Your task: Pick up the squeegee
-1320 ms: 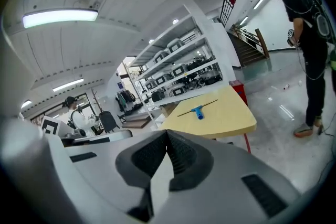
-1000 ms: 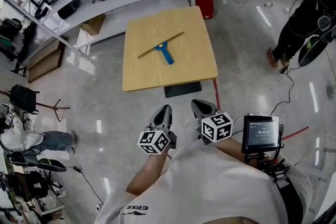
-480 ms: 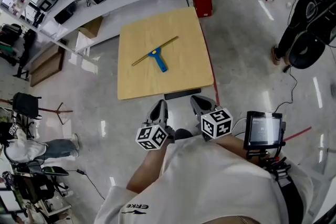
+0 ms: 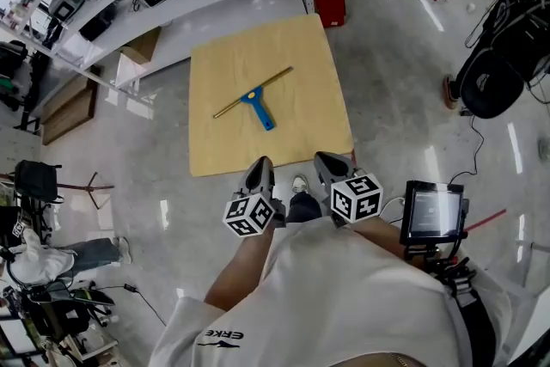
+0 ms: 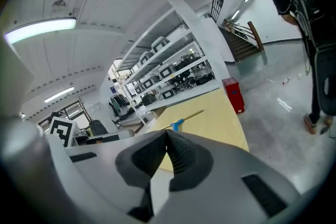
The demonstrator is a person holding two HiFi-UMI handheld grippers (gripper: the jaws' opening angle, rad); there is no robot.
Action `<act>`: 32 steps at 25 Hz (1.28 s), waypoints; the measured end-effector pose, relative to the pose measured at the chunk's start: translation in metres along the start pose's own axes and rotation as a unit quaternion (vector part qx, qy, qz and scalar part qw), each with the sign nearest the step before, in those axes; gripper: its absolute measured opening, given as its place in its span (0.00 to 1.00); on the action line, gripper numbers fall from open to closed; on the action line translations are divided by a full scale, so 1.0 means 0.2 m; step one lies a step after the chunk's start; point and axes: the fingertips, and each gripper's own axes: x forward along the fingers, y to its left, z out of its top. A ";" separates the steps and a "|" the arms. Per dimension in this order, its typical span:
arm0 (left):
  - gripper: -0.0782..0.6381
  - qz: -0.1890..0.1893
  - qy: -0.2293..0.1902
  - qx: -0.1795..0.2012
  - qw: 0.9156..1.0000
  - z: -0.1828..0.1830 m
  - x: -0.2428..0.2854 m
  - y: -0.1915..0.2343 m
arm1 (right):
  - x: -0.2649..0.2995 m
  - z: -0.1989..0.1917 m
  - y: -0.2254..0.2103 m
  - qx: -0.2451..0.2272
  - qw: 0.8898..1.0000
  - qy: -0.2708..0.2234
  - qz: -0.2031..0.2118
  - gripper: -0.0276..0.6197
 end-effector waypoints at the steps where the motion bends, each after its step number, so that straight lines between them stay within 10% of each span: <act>1: 0.12 0.000 0.002 -0.001 1.000 0.01 0.01 0.01 | 0.00 0.01 0.00 0.000 1.000 0.000 -0.003 0.05; 32: 0.17 0.022 0.137 -0.037 0.990 -0.09 0.79 0.61 | 0.56 0.09 -0.24 0.030 0.991 0.078 -0.104 0.05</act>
